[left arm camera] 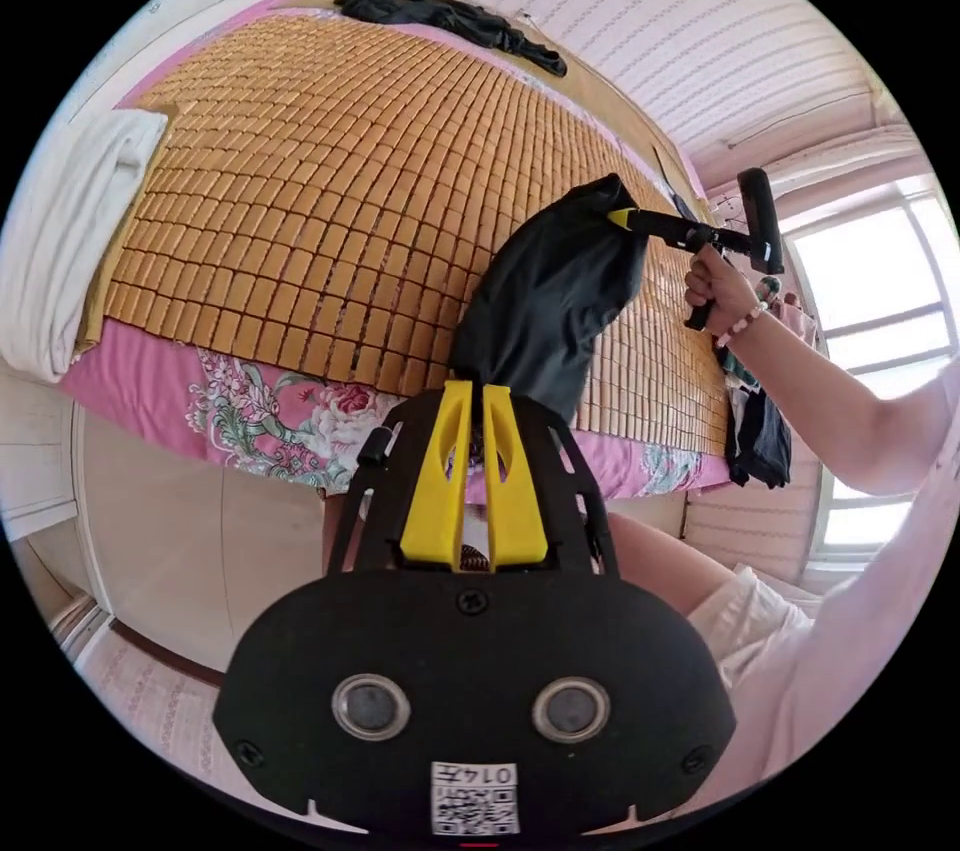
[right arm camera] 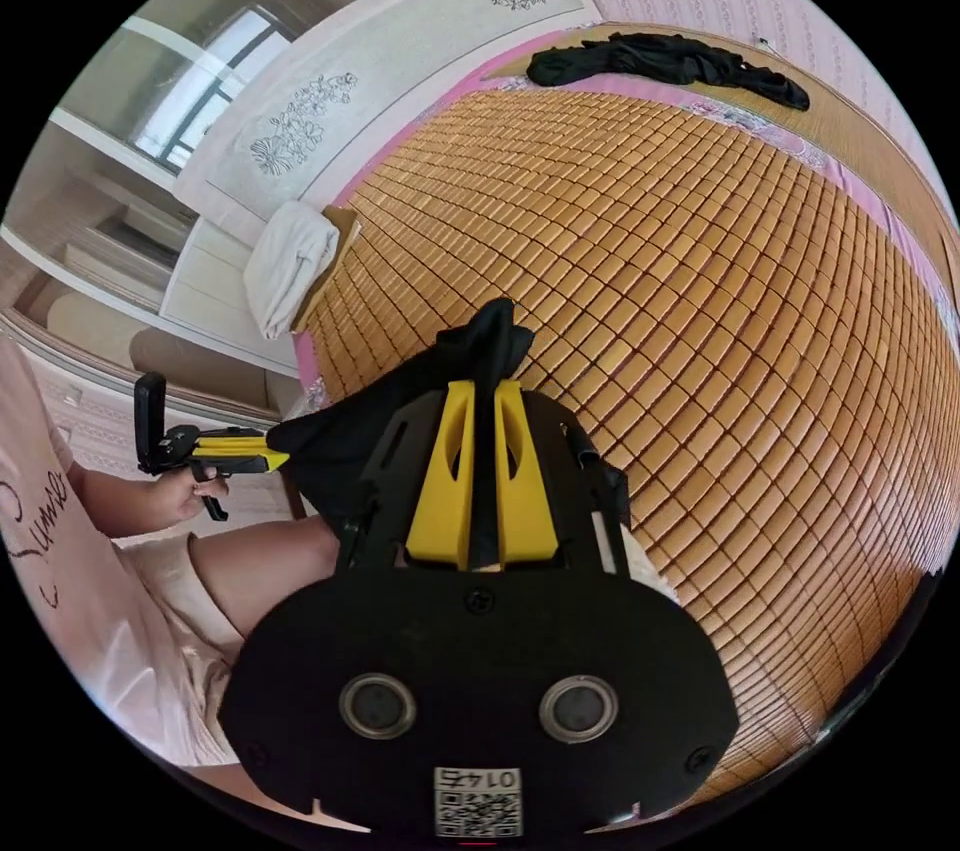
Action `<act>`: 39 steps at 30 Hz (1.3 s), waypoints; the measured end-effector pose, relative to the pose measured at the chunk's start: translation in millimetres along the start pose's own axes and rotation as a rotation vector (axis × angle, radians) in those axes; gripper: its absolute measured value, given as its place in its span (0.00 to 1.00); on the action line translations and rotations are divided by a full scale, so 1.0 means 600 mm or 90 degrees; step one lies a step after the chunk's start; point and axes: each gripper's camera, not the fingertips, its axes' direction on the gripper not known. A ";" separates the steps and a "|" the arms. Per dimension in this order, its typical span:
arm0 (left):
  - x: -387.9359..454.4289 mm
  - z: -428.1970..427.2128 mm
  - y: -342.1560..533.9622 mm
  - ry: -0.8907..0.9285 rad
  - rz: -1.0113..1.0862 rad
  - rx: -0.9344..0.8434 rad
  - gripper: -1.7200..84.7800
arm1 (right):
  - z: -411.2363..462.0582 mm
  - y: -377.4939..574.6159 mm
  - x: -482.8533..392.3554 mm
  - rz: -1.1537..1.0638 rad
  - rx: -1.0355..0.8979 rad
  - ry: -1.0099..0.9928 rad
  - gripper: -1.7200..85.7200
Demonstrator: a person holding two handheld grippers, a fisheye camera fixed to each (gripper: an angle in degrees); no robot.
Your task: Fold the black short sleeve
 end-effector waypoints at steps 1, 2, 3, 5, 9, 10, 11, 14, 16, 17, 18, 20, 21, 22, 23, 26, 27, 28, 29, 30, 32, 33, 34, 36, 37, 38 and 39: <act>0.019 -0.040 0.020 -0.014 0.017 0.011 0.01 | -0.020 0.011 -0.027 0.021 -0.004 -0.003 0.04; 0.034 -0.080 0.035 -0.032 0.031 0.023 0.01 | -0.040 0.014 -0.057 0.032 -0.010 0.000 0.04; 0.039 -0.099 0.042 -0.040 0.039 0.030 0.01 | -0.050 0.014 -0.073 0.033 -0.007 0.000 0.04; 0.045 -0.174 0.060 -0.088 0.056 0.082 0.01 | -0.085 -0.001 -0.141 0.007 0.015 -0.012 0.04; 0.006 -0.279 0.094 -0.101 -0.027 0.184 0.01 | -0.103 -0.059 -0.255 -0.086 0.033 -0.033 0.04; -0.009 -0.311 0.110 -0.098 -0.054 0.208 0.01 | -0.100 -0.084 -0.297 -0.123 0.036 -0.044 0.04; -0.021 -0.340 0.126 -0.108 -0.067 0.232 0.01 | -0.089 -0.113 -0.340 -0.156 0.030 -0.056 0.04; -0.059 -0.400 0.163 -0.175 -0.089 0.287 0.02 | -0.024 -0.202 -0.452 -0.236 -0.010 -0.086 0.05; -0.104 -0.418 0.174 -0.216 -0.123 0.319 0.03 | 0.046 -0.267 -0.517 -0.260 -0.039 -0.103 0.06; -0.145 -0.422 0.178 -0.239 -0.160 0.324 0.05 | 0.104 -0.310 -0.557 -0.263 -0.048 -0.106 0.06; -0.167 -0.422 0.180 -0.256 -0.188 0.324 0.07 | 0.137 -0.331 -0.575 -0.260 -0.056 -0.103 0.07; -0.237 -0.418 0.201 -0.314 -0.269 0.290 0.10 | 0.284 -0.400 -0.617 -0.190 -0.158 -0.052 0.10; -0.250 -0.420 0.210 -0.329 -0.296 0.286 0.10 | 0.316 -0.408 -0.621 -0.162 -0.191 -0.044 0.10; -0.265 -0.429 0.230 -0.329 -0.315 0.279 0.10 | 0.357 -0.411 -0.632 -0.146 -0.241 -0.053 0.10; -0.266 -0.440 0.253 -0.345 -0.319 0.286 0.10 | 0.368 -0.399 -0.644 -0.143 -0.241 -0.058 0.10; -0.233 -0.456 0.298 -0.410 -0.304 0.301 0.10 | 0.349 -0.323 -0.664 -0.184 -0.222 -0.060 0.11; -0.223 -0.456 0.301 -0.412 -0.299 0.300 0.10 | 0.340 -0.298 -0.663 -0.194 -0.219 -0.056 0.12; -0.200 -0.453 0.301 -0.409 -0.274 0.296 0.10 | 0.318 -0.238 -0.655 -0.205 -0.217 -0.038 0.12; -0.173 -0.445 0.292 -0.407 -0.228 0.292 0.10 | 0.295 -0.169 -0.640 -0.204 -0.225 -0.014 0.12; -0.157 -0.439 0.285 -0.407 -0.197 0.290 0.10 | 0.281 -0.132 -0.631 -0.199 -0.230 -0.004 0.11; -0.079 -0.408 0.242 -0.416 -0.043 0.274 0.10 | 0.214 0.023 -0.587 -0.139 -0.247 0.048 0.11; -0.055 -0.399 0.230 -0.419 -0.002 0.273 0.10 | 0.193 0.063 -0.576 -0.112 -0.245 0.065 0.11; -0.005 -0.381 0.207 -0.430 0.082 0.279 0.09 | 0.145 0.144 -0.556 -0.057 -0.222 0.099 0.10; 0.086 -0.357 0.179 -0.463 0.211 0.308 0.09 | 0.066 0.262 -0.538 0.036 -0.165 0.161 0.08; 0.149 -0.346 0.167 -0.469 0.269 0.355 0.09 | 0.012 0.341 -0.535 0.095 -0.108 0.212 0.08; 0.210 -0.338 0.161 -0.438 0.325 0.403 0.09 | -0.039 0.419 -0.541 0.141 -0.043 0.261 0.07; 0.240 -0.333 0.159 -0.412 0.352 0.423 0.09 | -0.061 0.458 -0.546 0.161 -0.016 0.286 0.07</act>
